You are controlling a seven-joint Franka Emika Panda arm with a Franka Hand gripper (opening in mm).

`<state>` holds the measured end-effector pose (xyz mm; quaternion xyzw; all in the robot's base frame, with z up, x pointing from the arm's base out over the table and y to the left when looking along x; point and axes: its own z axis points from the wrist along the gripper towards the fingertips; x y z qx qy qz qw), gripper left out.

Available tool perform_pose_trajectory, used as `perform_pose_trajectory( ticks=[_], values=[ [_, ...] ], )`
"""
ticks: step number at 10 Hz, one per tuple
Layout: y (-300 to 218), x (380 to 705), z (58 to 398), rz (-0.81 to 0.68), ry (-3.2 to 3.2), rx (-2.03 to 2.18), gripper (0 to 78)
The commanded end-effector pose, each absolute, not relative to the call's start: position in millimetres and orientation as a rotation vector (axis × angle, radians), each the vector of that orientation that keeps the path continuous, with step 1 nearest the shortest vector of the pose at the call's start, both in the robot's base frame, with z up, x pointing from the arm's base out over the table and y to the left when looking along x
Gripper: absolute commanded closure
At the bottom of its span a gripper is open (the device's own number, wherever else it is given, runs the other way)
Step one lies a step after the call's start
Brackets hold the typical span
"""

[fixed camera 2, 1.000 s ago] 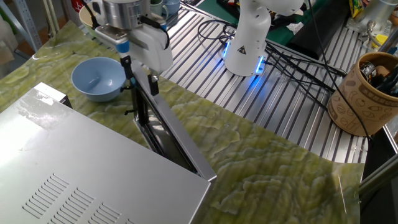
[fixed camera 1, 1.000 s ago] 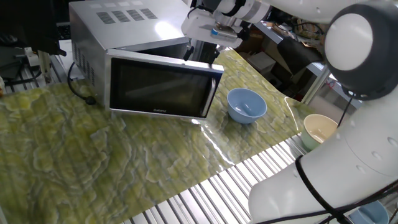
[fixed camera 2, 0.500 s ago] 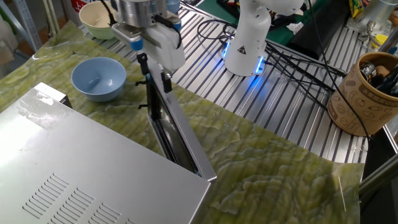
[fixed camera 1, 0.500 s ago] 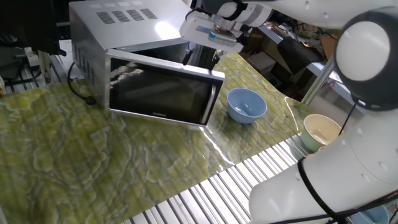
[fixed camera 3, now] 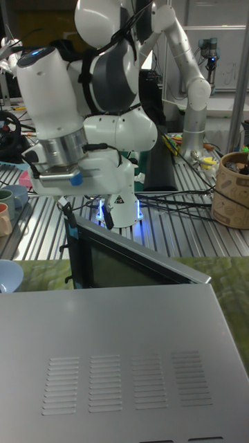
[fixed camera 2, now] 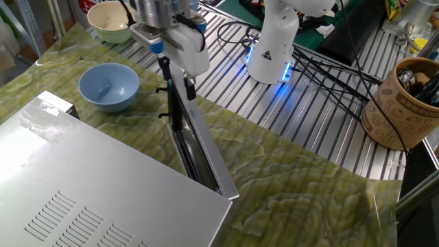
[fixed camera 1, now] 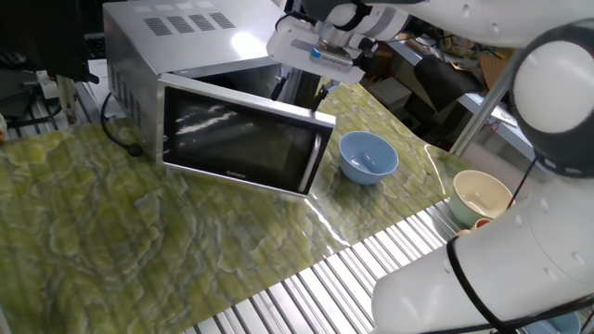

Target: Put the bowl into the microwave

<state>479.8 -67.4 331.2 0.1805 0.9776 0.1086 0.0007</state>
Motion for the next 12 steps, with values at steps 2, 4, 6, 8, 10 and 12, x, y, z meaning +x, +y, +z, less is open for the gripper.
perform_pose_trajectory(
  ticks=[2, 4, 6, 8, 10, 12],
  values=[
    [-56.6, 467.7, 337.9, 0.361, 3.076, 0.6, 0.1],
    [-57.1, 471.9, 341.5, 0.364, 3.077, 0.577, 0.1],
    [-64.4, 486.8, 357.4, 0.362, 3.088, 0.561, 0.1],
    [-74.4, 500.1, 366.2, 0.337, 3.09, 0.562, 0.1],
    [-95.3, 519.7, 359.6, 0.33, 3.077, 0.566, 0.1],
    [-117.1, 532.1, 346.2, 0.326, 3.066, 0.523, 0.1]
  ],
)
